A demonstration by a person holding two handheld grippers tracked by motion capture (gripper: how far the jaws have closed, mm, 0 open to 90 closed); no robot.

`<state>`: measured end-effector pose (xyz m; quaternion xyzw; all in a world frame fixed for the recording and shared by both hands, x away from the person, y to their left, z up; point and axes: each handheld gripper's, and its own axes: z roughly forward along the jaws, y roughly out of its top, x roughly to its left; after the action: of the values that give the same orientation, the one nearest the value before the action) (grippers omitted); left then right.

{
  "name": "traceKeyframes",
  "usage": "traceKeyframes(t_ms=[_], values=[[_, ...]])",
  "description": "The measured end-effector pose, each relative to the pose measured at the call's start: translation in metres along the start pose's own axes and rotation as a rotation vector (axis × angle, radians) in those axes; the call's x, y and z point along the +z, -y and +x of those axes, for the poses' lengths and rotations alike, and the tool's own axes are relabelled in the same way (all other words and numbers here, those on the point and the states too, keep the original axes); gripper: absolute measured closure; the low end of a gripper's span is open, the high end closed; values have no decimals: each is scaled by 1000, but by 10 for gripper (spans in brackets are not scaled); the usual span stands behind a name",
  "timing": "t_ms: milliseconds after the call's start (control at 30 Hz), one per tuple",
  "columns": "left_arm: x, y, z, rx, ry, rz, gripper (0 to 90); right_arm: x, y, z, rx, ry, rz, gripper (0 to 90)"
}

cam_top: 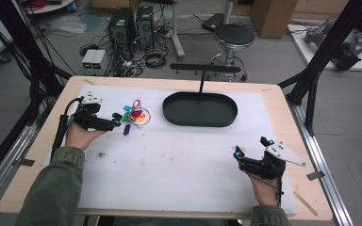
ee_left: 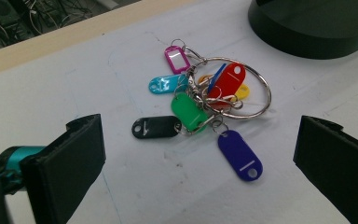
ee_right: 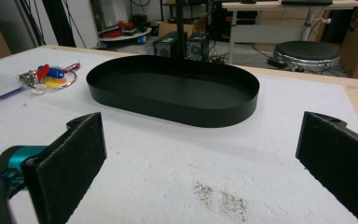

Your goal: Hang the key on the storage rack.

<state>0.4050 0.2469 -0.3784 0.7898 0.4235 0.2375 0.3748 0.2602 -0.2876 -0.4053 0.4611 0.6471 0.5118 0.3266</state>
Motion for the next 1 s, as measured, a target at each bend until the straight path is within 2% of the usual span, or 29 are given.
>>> traceKeyframes(t_ms=[33,67,167,267,367,400,467,567,633,800,1000], values=[[2,-2,0,2,3,7,26,0,0,0,-3,2,1,5],[3,-3,1,-2,1,1,26,-2,-1,0,-34,19,7,5],[8,-6,3,-6,5,10,26,-4,-2,-1,-55,38,3,5],[12,-10,3,2,10,17,26,-7,-1,-5,-10,38,-9,5],[17,-17,1,16,24,20,27,-7,0,-4,-11,34,-7,5],[18,-18,0,25,28,19,74,-7,0,-4,-16,34,-4,5],[22,-23,-1,55,38,16,94,-7,0,-3,-13,34,-2,5],[28,-26,-1,51,51,37,97,-7,1,-3,-11,36,-4,5],[34,-29,-3,61,55,57,96,-8,1,-3,-4,39,-2,5],[44,-38,-7,78,66,70,92,-8,1,-5,5,40,9,5],[57,-47,-12,96,79,103,92,-9,2,-5,-1,45,17,5]])
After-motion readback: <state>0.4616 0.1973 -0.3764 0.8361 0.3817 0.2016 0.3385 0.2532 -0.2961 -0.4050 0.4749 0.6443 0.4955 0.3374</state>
